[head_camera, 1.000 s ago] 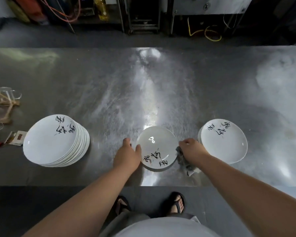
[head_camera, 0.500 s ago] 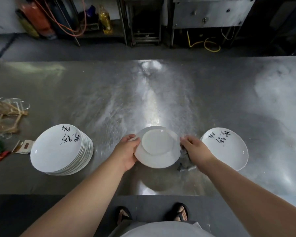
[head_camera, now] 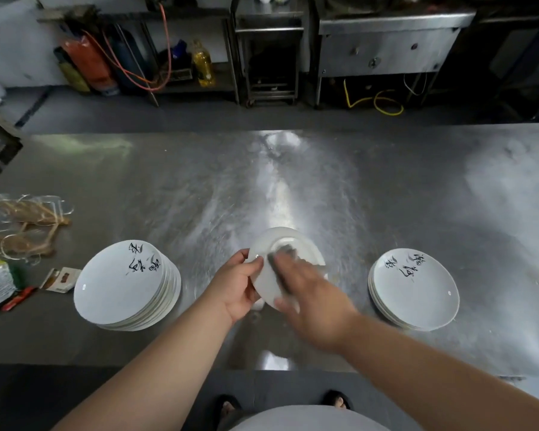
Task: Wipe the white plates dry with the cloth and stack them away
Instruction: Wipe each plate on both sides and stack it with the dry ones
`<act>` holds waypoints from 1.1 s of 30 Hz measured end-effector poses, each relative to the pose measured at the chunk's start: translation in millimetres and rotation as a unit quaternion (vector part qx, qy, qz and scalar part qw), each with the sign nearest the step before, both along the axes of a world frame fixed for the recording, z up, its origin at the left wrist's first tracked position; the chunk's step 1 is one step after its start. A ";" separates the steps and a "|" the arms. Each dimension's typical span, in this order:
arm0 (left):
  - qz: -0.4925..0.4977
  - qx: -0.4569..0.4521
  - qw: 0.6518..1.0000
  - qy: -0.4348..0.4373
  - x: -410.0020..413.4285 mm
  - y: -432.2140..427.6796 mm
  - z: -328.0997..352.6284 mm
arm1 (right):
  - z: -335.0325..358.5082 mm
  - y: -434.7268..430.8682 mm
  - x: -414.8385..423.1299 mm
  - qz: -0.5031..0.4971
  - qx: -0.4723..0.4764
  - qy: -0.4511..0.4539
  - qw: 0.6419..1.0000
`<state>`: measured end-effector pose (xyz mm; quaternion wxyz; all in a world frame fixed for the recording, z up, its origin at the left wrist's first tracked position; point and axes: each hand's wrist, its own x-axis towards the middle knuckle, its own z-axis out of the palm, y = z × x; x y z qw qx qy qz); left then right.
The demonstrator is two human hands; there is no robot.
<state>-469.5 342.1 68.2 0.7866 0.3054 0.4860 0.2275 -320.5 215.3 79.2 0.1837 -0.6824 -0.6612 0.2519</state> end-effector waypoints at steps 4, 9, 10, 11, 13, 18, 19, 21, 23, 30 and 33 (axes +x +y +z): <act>-0.004 0.016 1.000 -0.024 -5.5 -0.9 11.6 | -7.1 -2.9 -20.4 0.057 0.064 -0.213 0.973; -0.021 0.029 0.997 -0.065 -14.0 -2.0 24.3 | 6.7 28.6 20.2 0.017 0.026 -0.179 0.983; -0.021 0.034 0.997 -0.068 -13.9 -2.2 27.6 | 10.4 32.4 22.9 -0.010 0.026 -0.163 0.986; -0.019 0.040 0.997 -0.069 -13.3 -2.1 30.1 | 13.6 34.3 22.2 -0.027 0.029 -0.144 0.989; -0.011 0.050 0.996 -0.073 -11.3 -1.1 34.4 | 15.9 30.6 12.2 -0.007 0.060 -0.119 0.991; 0.006 0.047 0.995 -0.082 -13.3 2.3 38.8 | 6.0 5.5 -10.6 0.118 0.109 -0.140 0.977; 0.005 0.046 0.995 -0.085 -15.3 2.2 37.8 | 5.4 7.9 -5.5 0.116 0.114 -0.144 0.976; -0.001 0.046 0.995 -0.091 -17.8 0.8 39.0 | 7.6 18.5 7.4 0.079 0.129 -0.141 0.979; 0.000 0.046 0.994 -0.097 -16.1 0.0 42.4 | 12.3 30.4 15.5 0.018 0.121 -0.125 0.984; 0.045 0.035 0.992 -0.110 -5.9 1.9 50.0 | 15.6 14.3 -13.2 0.074 0.116 -0.145 0.980; 0.027 0.044 0.993 -0.110 -9.6 -0.5 51.8 | 12.4 25.9 11.7 -0.009 0.091 -0.143 0.986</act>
